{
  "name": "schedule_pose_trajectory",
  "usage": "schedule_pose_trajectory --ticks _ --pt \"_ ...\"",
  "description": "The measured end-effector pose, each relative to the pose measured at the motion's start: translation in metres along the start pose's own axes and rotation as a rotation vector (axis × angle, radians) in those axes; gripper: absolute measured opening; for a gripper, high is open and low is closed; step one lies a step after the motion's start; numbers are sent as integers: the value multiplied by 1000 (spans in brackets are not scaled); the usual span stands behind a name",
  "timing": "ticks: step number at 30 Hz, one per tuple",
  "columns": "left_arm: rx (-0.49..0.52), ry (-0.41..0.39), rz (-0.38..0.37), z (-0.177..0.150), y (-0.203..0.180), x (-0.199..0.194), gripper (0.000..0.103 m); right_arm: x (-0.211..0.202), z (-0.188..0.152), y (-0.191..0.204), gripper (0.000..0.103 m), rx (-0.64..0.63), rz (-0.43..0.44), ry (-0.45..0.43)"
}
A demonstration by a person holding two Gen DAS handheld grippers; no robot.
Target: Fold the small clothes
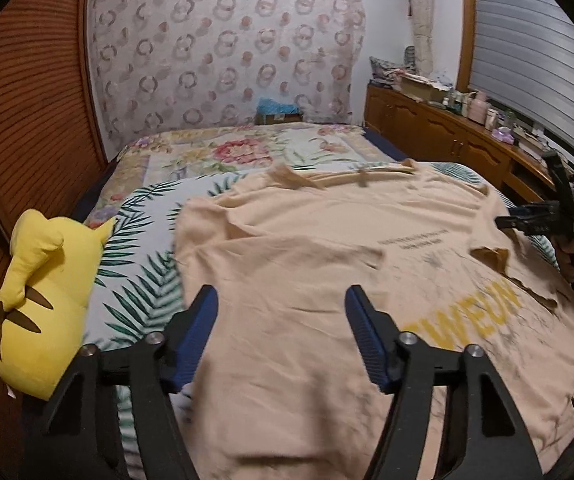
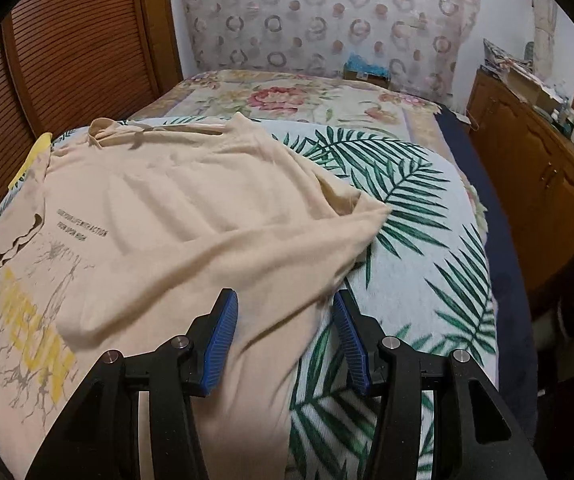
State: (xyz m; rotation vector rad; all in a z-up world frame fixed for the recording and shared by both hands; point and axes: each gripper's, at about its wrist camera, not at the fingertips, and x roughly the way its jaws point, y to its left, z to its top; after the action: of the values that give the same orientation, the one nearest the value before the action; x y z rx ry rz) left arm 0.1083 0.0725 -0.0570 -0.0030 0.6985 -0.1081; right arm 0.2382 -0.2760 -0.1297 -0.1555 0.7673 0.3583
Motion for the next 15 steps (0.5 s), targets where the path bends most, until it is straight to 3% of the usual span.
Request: schedule_pose_trajectory --ticks 8,15 --pt "-42 61 54 17 37 34 59 23 11 -24 52 -10 41 -11" --pt "-58 114 78 28 62 66 55 31 8 -22 52 -44 28 -39"
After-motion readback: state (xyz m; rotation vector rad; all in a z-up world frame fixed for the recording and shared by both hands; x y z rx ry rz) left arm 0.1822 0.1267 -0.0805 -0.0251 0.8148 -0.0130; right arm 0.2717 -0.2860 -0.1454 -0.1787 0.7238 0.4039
